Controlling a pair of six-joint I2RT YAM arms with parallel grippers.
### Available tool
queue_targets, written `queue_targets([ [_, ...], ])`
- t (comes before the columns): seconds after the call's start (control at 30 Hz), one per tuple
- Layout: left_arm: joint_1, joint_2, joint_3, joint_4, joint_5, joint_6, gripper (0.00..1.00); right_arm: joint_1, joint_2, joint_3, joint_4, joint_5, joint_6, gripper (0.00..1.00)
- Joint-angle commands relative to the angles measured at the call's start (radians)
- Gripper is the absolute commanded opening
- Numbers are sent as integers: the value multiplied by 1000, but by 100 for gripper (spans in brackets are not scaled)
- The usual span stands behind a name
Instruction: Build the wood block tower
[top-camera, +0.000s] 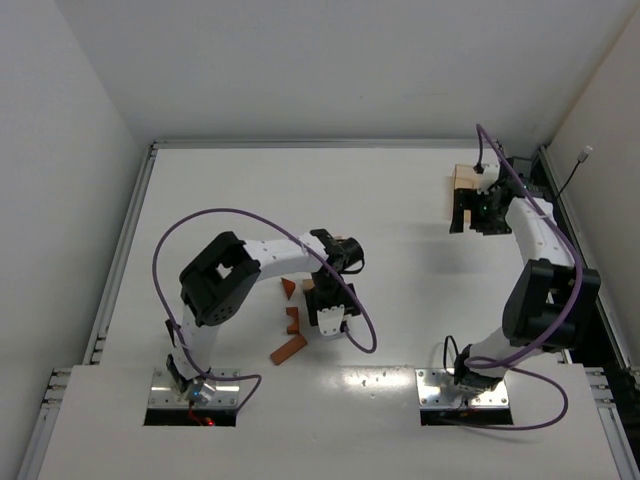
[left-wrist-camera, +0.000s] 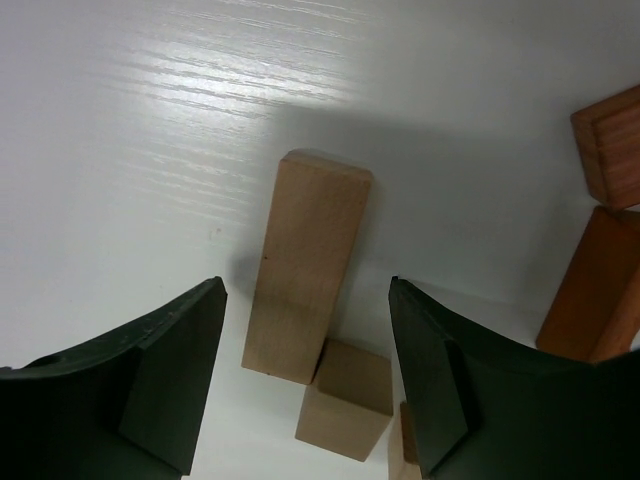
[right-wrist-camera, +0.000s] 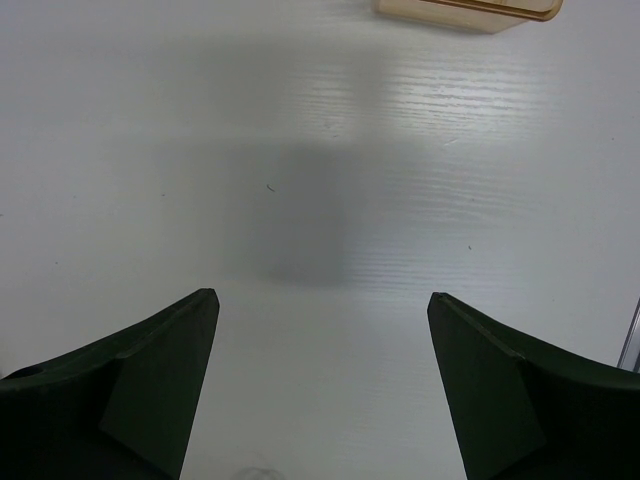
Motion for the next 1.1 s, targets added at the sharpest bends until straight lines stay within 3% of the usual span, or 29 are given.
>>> queue_targets([
  [0.0,-19,31,45,-7,16,220,62,-17,6,10,14,-30,3,83],
  [0.4,-28,62,65,-16,6,197,48,-26,24,10,5,-39,3,83],
  [0.5,-38,71,65,-16,-4,184,39,-26,35,20,5,-48,3,83],
  [0.63,-59,71,65,32,-15,105,19,-26,35,20,5,-49,3,83],
  [0.7,-59,71,65,56,-6,69,18,-26,35,20,5,-49,3,83],
  [0.8,-59,71,96,150,52,-99,10,-26,35,20,5,-49,3,83],
  [0.93,-59,108,273,124,92,-352,1,-26,35,20,5,-68,3,83],
  [1.07,-45,122,396,71,143,-626,0,-26,35,20,-4,-90,3,83],
])
